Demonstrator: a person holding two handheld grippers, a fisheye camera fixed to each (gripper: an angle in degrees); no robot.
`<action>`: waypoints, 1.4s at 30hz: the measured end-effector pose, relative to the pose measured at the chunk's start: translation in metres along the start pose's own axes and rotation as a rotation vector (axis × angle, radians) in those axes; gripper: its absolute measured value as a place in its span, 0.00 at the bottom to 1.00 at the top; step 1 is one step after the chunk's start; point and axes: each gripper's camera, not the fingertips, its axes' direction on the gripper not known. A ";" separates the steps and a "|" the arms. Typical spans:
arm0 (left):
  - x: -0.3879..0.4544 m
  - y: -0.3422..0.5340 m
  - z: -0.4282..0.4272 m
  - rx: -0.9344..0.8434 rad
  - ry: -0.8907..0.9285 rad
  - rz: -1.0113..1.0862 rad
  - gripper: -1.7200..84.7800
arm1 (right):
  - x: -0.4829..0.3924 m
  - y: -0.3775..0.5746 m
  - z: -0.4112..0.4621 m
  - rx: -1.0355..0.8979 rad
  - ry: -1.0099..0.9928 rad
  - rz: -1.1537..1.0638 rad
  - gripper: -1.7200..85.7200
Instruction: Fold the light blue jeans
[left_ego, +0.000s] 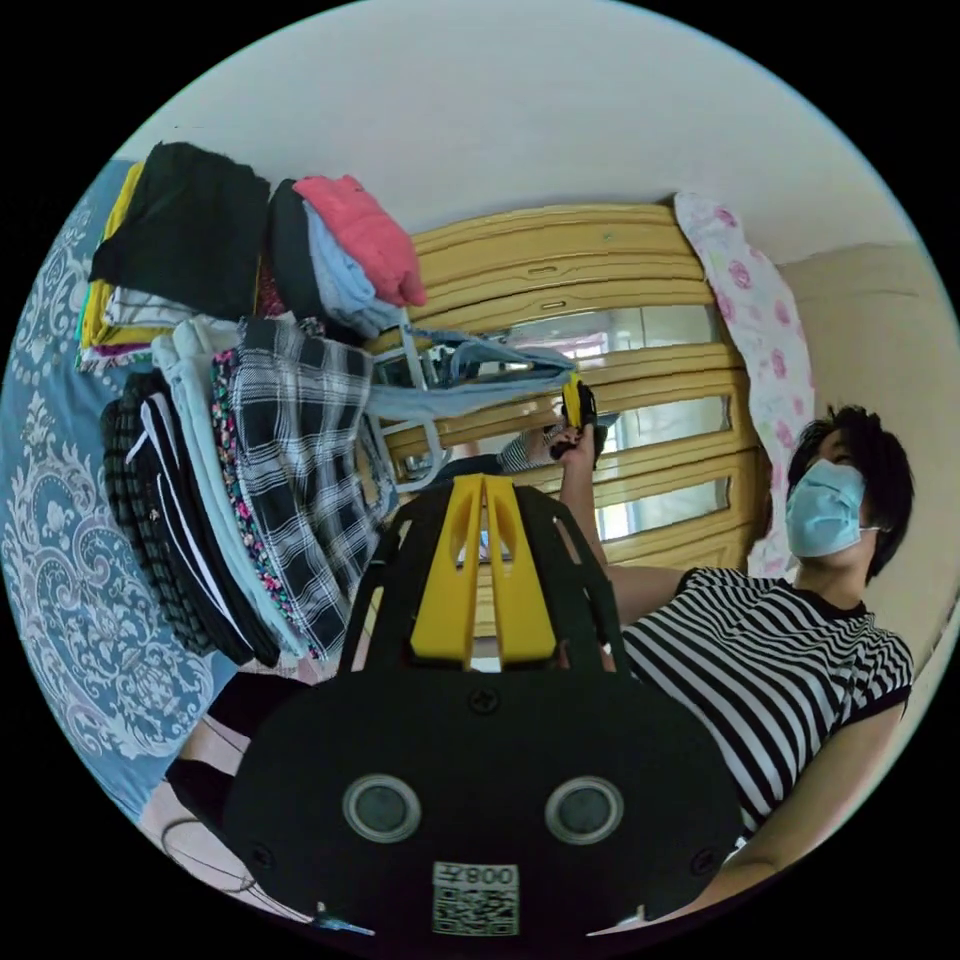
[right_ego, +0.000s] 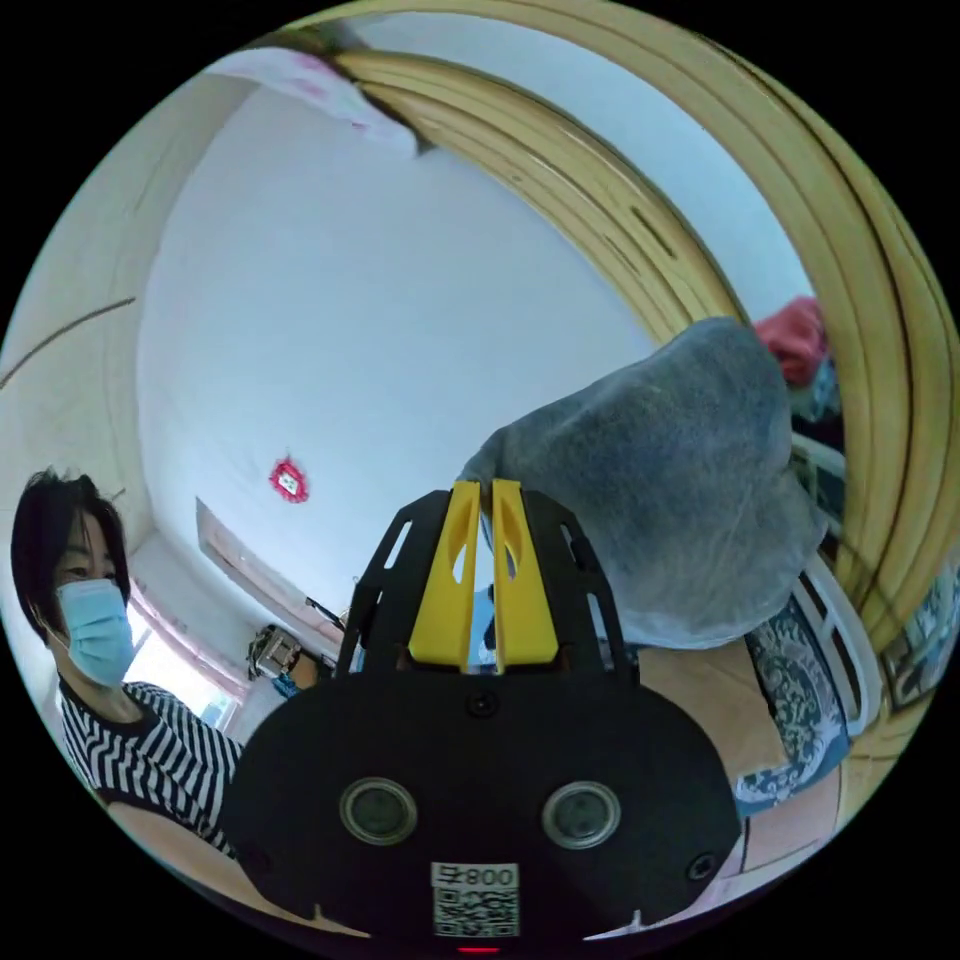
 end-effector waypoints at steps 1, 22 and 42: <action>0.012 0.001 -0.001 0.004 0.002 0.018 0.03 | -0.027 -0.002 0.006 0.010 -0.013 -0.046 0.04; 0.481 0.081 -0.048 0.132 -0.360 0.620 0.13 | -0.411 0.205 0.239 -0.191 -0.572 -0.505 0.04; 0.776 0.173 -0.180 0.590 -1.123 0.118 0.02 | -0.223 0.472 0.572 -0.797 -0.654 -0.184 0.04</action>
